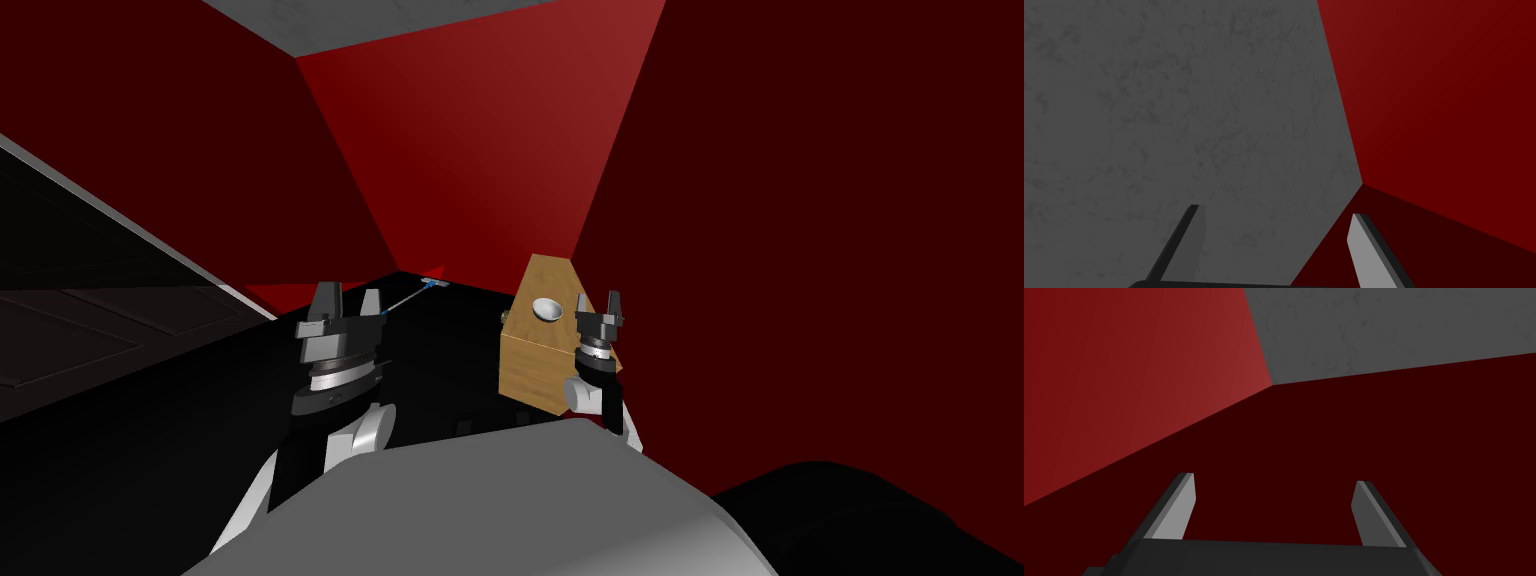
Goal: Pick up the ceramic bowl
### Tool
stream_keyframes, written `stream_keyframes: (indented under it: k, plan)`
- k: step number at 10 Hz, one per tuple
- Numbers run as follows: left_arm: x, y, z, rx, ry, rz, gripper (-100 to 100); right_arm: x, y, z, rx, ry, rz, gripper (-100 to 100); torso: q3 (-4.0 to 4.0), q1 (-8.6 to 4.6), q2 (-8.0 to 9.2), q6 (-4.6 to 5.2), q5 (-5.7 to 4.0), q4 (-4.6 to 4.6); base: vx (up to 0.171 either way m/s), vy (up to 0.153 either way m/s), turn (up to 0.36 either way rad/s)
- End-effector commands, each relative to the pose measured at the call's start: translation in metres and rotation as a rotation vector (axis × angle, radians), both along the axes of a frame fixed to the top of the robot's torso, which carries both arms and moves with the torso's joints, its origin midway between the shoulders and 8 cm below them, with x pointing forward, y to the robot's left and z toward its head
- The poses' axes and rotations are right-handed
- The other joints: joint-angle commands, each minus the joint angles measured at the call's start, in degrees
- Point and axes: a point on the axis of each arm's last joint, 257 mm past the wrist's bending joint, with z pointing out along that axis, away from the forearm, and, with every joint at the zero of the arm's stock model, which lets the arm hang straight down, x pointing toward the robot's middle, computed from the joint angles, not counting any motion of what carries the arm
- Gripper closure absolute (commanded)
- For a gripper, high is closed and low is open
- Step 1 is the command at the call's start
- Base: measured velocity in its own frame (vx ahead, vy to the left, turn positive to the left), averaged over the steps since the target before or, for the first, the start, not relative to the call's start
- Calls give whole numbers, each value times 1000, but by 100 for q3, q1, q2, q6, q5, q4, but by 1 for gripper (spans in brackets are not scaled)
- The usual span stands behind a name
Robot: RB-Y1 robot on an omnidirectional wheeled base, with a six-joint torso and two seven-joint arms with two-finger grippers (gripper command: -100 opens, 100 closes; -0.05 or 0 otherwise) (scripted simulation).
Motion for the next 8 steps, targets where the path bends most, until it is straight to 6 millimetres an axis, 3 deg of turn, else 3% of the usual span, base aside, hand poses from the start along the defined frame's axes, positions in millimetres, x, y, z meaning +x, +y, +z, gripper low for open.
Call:
stream_keyframes:
  k: [1,6,8]
  plan:
    - [0,0,0,0,0,0,0,0,2,-4,-44,16,3,-100,0,0,0,0,0,0,-9,17,10]
    - [0,0,0,0,0,0,0,1,4,-28,-229,94,1,-100,10,30,18,0,7,4,-34,63,8]
    - [0,0,0,0,0,0,0,0,2,-49,-336,148,-7,-100,7,18,13,0,4,3,-33,61,14]
